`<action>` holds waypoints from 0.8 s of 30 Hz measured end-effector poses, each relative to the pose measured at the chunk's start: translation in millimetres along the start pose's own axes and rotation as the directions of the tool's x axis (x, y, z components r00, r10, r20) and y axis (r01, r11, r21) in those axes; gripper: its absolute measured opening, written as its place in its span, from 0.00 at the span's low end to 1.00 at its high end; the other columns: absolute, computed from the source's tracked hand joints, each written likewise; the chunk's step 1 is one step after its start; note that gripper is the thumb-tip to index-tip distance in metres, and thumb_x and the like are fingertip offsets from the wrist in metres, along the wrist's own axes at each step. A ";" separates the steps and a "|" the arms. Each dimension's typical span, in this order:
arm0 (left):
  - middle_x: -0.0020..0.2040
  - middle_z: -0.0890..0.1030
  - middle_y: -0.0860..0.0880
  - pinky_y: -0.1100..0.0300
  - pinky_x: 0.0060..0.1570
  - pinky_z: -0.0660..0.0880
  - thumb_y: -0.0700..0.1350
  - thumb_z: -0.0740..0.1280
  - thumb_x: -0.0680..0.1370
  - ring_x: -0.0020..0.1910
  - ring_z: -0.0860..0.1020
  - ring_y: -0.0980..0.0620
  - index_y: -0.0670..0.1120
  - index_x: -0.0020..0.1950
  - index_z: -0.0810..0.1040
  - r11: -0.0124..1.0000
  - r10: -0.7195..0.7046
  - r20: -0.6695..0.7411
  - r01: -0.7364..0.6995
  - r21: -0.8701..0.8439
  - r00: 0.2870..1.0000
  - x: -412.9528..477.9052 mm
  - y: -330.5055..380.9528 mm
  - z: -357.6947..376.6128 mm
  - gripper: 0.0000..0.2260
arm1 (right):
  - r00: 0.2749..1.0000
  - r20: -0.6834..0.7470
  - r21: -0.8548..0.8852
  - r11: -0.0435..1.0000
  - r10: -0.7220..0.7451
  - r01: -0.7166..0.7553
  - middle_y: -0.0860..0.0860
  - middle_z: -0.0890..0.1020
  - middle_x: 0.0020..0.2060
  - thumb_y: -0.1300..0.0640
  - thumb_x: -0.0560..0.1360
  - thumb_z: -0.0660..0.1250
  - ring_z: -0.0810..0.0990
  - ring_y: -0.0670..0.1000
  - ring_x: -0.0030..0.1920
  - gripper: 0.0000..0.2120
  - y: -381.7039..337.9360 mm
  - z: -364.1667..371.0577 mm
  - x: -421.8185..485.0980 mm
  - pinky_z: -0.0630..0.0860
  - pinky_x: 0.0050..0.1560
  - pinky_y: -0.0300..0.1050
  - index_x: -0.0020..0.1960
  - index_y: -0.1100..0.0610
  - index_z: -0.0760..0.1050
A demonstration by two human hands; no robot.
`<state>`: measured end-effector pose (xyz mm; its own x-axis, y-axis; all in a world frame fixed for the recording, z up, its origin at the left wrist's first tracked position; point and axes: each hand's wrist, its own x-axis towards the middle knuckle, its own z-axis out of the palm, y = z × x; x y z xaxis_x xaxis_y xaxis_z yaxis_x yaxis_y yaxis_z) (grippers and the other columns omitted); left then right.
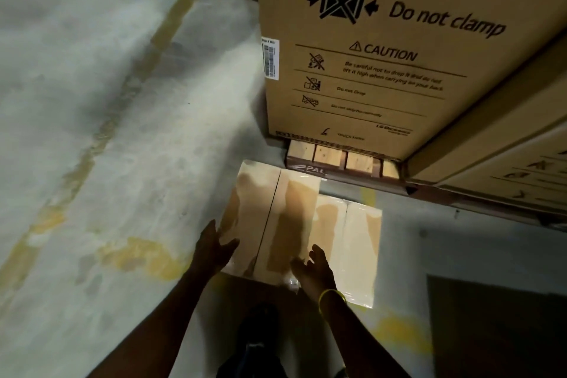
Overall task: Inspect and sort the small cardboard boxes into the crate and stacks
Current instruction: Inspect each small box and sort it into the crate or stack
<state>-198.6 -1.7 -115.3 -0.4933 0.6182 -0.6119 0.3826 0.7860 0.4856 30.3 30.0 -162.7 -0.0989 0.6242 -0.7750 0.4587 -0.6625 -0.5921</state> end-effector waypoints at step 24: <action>0.59 0.87 0.42 0.37 0.70 0.74 0.59 0.78 0.70 0.64 0.82 0.37 0.45 0.62 0.85 0.803 0.382 0.360 -0.112 -0.586 0.851 -224.2 242.2 -112.5 0.26 | 0.923 -0.379 0.566 0.772 -0.066 0.288 0.55 0.89 0.53 0.38 0.74 0.74 0.86 0.60 0.58 0.20 -152.8 -209.6 -333.3 0.78 0.68 0.62 0.56 0.51 0.88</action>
<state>-83.2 49.5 209.8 0.0073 0.8283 -0.5603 -0.0949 0.5583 0.8242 178.3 10.0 232.4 0.2134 0.7770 -0.5922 -0.1746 -0.5661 -0.8056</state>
